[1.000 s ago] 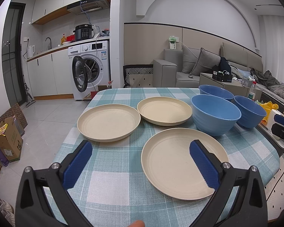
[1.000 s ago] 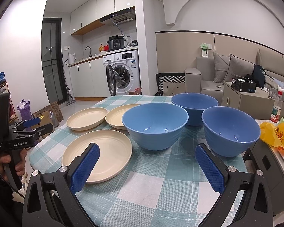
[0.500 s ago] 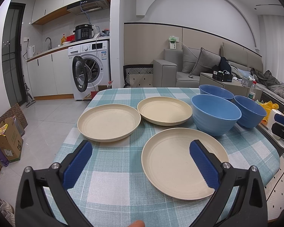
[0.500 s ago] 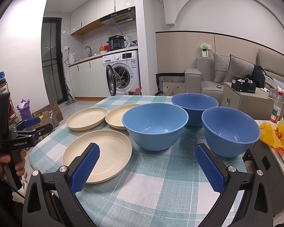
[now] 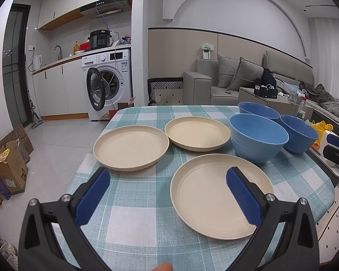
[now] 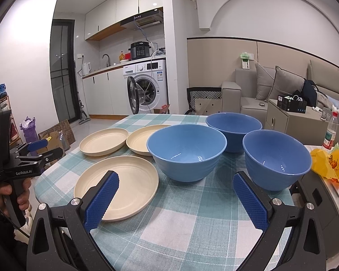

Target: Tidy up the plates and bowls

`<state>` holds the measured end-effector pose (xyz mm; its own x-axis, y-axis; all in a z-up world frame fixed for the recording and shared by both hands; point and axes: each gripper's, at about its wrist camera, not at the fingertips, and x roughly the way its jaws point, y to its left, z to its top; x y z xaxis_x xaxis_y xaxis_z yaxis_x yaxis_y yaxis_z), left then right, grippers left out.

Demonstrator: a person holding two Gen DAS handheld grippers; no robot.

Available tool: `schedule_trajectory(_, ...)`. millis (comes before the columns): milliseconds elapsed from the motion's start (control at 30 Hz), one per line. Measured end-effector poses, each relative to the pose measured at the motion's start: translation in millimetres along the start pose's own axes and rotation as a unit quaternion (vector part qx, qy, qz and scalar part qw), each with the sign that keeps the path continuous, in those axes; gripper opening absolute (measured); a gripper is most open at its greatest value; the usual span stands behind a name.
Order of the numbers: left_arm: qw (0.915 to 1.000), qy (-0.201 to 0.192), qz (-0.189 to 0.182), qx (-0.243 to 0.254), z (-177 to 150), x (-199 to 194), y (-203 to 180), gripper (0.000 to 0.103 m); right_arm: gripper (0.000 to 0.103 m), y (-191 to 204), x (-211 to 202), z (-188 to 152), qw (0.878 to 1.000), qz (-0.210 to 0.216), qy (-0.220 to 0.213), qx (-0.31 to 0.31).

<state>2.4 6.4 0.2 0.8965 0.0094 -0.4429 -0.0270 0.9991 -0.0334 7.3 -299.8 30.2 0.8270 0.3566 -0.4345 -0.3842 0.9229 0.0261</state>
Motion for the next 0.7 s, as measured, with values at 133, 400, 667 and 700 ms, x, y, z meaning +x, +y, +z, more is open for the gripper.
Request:
schedule_trajectory(133, 1.0000, -0.003, 0.001, 0.002, 3.1, -1.1, 3.1, 0.103, 0.103, 0.2, 0.2, 3.5, 1.000, -0.001, 0.000, -0.002)
schedule_trajectory(400, 0.9999, -0.015, -0.007, 0.002, 9.6, -4.2, 9.4, 0.103, 0.103, 5.6, 6.9, 12.3, 1.000, -0.001, 0.004, -0.010)
schedule_trajectory(667, 1.0000, -0.005, 0.006, 0.006, 16.1, 5.0, 14.8, 0.103, 0.103, 15.3, 15.7, 21.0, 1.000, -0.003, 0.005, -0.023)
schedule_trajectory(700, 0.9999, -0.003, 0.007, 0.007, 16.6, 6.6, 15.6, 0.103, 0.103, 16.4, 17.2, 21.7, 1.000, -0.003, 0.006, -0.024)
